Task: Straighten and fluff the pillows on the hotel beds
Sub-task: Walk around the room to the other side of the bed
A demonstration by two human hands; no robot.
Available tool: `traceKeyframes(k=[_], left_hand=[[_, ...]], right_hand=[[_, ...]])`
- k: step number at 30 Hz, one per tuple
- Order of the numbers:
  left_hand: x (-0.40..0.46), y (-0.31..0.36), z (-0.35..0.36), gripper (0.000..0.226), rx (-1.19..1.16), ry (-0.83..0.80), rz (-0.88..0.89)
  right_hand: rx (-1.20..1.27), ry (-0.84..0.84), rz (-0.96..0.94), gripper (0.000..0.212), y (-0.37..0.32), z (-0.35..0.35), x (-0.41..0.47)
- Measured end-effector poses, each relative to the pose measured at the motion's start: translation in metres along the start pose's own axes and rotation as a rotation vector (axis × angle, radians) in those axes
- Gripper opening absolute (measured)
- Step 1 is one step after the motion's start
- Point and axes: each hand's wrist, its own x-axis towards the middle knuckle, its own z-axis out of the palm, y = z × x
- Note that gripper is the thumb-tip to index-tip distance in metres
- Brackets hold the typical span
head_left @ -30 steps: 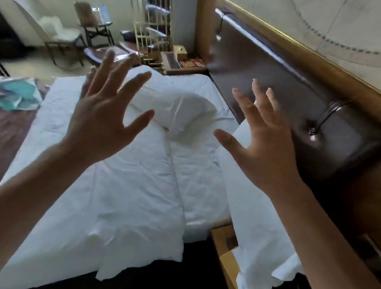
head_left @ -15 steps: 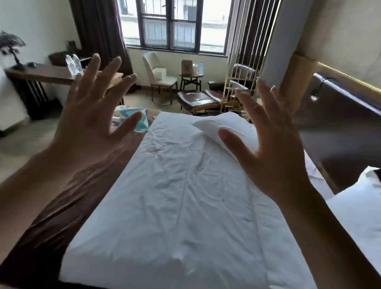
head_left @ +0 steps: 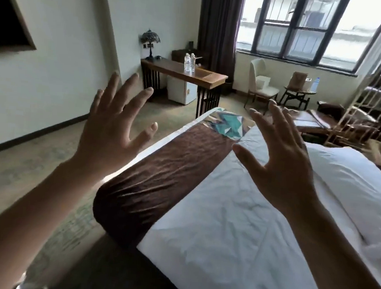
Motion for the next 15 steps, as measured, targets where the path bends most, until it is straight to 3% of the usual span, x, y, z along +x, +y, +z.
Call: traceKeyframes(k=[15], left_hand=[[-0.018, -0.187, -0.052, 0.066, 0.461, 0.076, -0.36]], right_hand=[[0.423, -0.187, -0.359, 0.073, -0.122, 0.216, 0.176]])
